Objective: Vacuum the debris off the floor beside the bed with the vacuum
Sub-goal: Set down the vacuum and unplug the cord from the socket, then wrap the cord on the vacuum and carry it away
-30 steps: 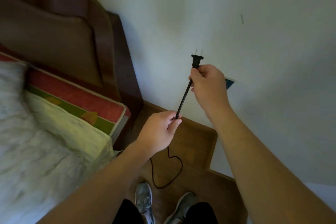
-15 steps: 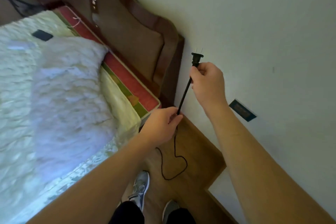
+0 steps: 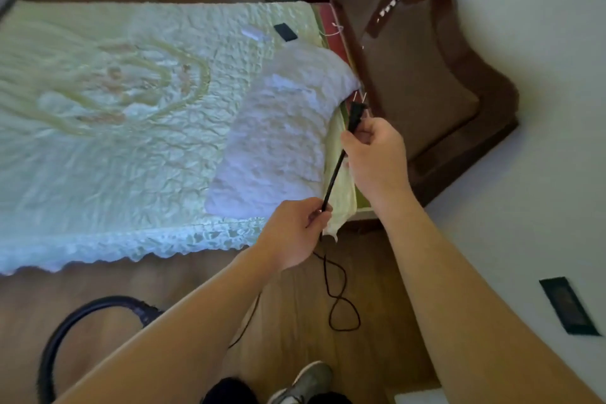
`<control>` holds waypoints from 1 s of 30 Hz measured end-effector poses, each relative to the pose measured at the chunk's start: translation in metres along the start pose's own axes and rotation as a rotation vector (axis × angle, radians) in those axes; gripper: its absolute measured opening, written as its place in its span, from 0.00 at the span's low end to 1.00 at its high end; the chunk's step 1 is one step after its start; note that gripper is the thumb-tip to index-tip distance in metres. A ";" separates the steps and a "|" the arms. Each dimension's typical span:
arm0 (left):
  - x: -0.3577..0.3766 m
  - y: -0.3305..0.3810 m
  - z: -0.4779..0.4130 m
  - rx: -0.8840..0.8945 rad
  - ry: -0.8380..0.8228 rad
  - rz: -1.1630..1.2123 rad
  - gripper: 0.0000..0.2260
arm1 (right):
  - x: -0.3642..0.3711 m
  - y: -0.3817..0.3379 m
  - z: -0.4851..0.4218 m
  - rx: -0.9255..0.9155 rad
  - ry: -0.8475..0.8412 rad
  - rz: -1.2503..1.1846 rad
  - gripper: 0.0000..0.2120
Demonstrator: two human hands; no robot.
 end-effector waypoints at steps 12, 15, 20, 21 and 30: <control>-0.118 -0.156 0.087 -0.192 0.193 0.199 0.07 | 0.210 -0.081 0.075 -0.127 -0.348 -0.041 0.02; -0.146 -0.194 0.109 -0.232 0.259 0.226 0.09 | 0.259 -0.100 0.096 -0.162 -0.420 -0.052 0.01; -0.174 -0.244 0.135 -0.316 0.353 0.247 0.09 | 0.330 -0.115 0.126 -0.184 -0.572 -0.077 0.01; -0.177 -0.253 0.139 -0.339 0.369 0.259 0.09 | 0.343 -0.116 0.131 -0.189 -0.608 -0.079 0.01; -0.175 -0.340 0.163 -0.608 0.494 0.325 0.09 | 0.459 -0.089 0.188 -0.210 -0.946 -0.082 0.08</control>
Point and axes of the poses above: each hand's wrist, its own z-axis away from the middle knuckle, its own x-axis out of the palm, y = z × x, the point moved 6 cm from there along -z, towards the middle knuckle, and after that the axes turned 15 degrees about -x, right-handed, at the moved point
